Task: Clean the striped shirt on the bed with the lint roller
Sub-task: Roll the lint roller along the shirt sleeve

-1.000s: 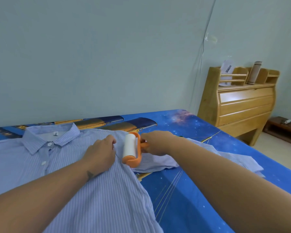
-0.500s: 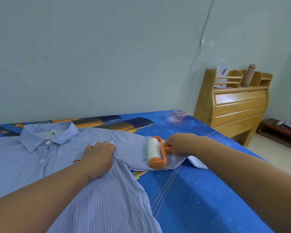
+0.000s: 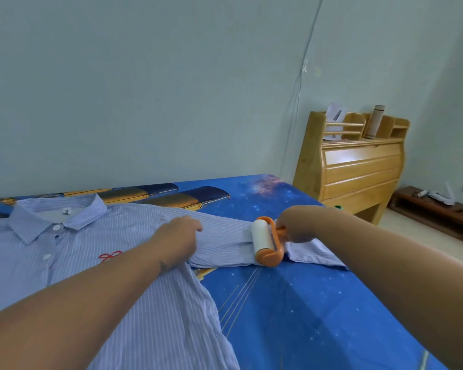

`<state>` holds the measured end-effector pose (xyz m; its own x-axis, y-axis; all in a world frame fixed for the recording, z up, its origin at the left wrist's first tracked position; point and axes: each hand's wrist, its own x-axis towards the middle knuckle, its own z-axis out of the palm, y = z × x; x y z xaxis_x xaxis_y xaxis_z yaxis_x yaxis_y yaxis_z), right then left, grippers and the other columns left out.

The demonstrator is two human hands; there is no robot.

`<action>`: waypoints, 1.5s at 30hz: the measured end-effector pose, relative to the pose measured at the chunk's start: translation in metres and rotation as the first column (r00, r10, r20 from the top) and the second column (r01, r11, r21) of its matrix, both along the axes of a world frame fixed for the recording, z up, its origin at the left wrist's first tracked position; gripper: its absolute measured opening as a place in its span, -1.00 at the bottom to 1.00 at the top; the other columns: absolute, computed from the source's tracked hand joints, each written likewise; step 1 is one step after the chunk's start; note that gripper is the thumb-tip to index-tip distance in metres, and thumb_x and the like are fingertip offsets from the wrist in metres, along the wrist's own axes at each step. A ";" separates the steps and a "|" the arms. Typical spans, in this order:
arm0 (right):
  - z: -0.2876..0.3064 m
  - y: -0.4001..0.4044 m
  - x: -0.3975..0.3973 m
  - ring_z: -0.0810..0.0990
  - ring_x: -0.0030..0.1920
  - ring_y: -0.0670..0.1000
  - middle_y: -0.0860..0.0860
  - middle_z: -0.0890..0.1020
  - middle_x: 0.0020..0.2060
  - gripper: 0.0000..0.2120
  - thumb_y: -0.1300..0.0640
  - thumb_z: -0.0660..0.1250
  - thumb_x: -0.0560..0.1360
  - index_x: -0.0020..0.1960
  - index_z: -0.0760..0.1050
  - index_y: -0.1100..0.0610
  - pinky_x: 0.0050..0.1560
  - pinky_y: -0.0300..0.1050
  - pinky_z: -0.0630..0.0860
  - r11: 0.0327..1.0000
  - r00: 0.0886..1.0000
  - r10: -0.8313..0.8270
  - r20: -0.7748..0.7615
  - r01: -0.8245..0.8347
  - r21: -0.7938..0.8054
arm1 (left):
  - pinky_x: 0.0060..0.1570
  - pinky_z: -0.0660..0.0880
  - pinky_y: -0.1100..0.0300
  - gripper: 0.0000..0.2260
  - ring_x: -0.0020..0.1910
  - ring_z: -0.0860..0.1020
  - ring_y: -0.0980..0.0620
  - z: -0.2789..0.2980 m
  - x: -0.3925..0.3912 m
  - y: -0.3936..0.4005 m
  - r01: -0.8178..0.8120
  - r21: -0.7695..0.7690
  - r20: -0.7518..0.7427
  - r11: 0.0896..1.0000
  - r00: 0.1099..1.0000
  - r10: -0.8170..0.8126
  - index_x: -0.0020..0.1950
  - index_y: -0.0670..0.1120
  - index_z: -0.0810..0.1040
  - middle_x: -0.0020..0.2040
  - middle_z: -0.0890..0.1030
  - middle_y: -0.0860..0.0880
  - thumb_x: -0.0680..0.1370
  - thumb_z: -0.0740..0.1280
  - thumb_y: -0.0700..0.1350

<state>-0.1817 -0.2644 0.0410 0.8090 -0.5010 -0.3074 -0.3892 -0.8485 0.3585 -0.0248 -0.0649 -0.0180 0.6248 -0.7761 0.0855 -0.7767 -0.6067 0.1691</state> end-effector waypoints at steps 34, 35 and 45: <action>0.005 -0.039 -0.082 0.49 -0.30 -0.04 0.04 0.52 -0.24 -0.86 0.13 0.26 0.51 -0.02 0.48 0.20 -0.19 -0.11 0.47 0.831 0.796 -0.397 0.458 0.099 0.548 | 0.24 0.42 0.02 -0.62 0.30 0.40 -0.05 -0.014 -0.006 -0.030 -0.007 -0.099 0.017 0.995 1.000 0.008 0.35 -0.02 0.42 0.33 0.42 -0.03 0.56 0.11 -0.26; 0.004 -0.041 -0.084 0.52 -0.30 -0.04 0.04 0.52 -0.24 -0.91 0.15 0.26 0.51 -0.04 0.47 0.17 -0.20 -0.11 0.49 0.835 0.799 -0.400 0.450 0.115 0.538 | 0.26 0.41 0.04 -0.62 0.30 0.40 -0.04 -0.014 -0.012 -0.034 0.038 -0.173 -0.029 0.984 0.999 -0.044 0.35 -0.02 0.42 0.34 0.43 -0.03 0.57 0.11 -0.26; -0.027 -0.045 -0.082 0.48 0.12 0.09 0.15 0.48 0.24 -0.54 0.02 0.27 0.56 0.37 0.29 0.18 0.10 -0.11 0.44 0.885 0.815 -0.446 0.370 0.340 0.319 | 0.00 0.35 0.26 -0.82 0.02 0.40 0.14 -0.013 -0.068 -0.053 0.430 -0.457 0.005 0.779 0.876 -0.481 0.06 0.04 0.45 0.02 0.44 0.13 0.54 0.29 0.10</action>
<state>-0.2635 -0.3090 0.0135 0.6335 -0.7630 -0.1282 -0.7737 -0.6253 -0.1017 -0.0925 -0.1179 -0.0305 0.2322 -0.8707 0.4336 -0.9052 -0.0303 0.4240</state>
